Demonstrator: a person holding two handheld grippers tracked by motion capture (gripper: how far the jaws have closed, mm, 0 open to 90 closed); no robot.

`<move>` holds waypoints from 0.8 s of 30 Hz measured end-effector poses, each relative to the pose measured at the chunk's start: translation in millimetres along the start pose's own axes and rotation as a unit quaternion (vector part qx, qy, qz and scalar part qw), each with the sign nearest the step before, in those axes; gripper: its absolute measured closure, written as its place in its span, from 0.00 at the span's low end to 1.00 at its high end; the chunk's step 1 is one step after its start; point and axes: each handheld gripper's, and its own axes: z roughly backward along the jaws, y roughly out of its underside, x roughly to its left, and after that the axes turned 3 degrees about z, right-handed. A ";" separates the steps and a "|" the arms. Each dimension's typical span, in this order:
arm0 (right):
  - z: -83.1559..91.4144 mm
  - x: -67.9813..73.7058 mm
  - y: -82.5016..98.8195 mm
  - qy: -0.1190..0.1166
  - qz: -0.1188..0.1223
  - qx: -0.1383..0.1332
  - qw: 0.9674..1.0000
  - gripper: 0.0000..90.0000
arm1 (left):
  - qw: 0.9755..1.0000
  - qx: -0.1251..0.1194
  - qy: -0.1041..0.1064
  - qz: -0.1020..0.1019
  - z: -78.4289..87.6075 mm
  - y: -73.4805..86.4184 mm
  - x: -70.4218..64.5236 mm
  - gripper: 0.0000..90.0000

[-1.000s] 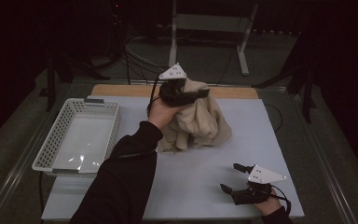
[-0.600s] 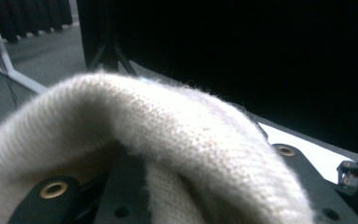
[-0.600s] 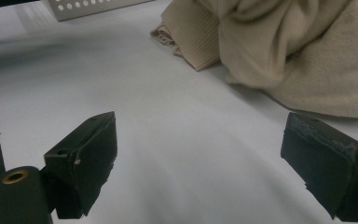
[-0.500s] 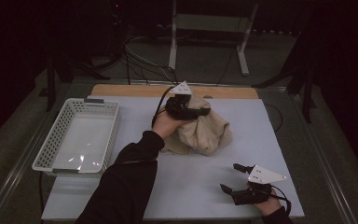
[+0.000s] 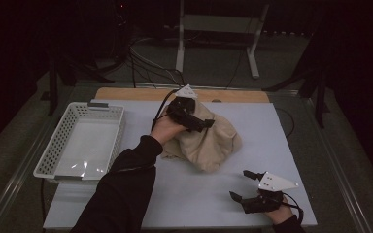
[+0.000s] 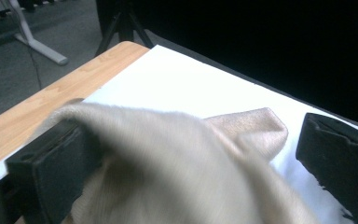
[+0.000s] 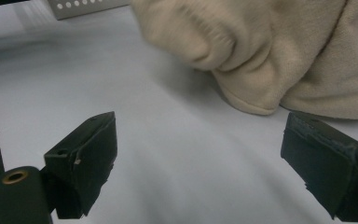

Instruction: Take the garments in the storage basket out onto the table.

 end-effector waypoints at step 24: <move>-2.5 0.6 0.5 -0.005 -0.001 0.004 1.000 0.12 | 0.998 -0.031 -0.047 -0.016 69.9 3.1 2.1 0.00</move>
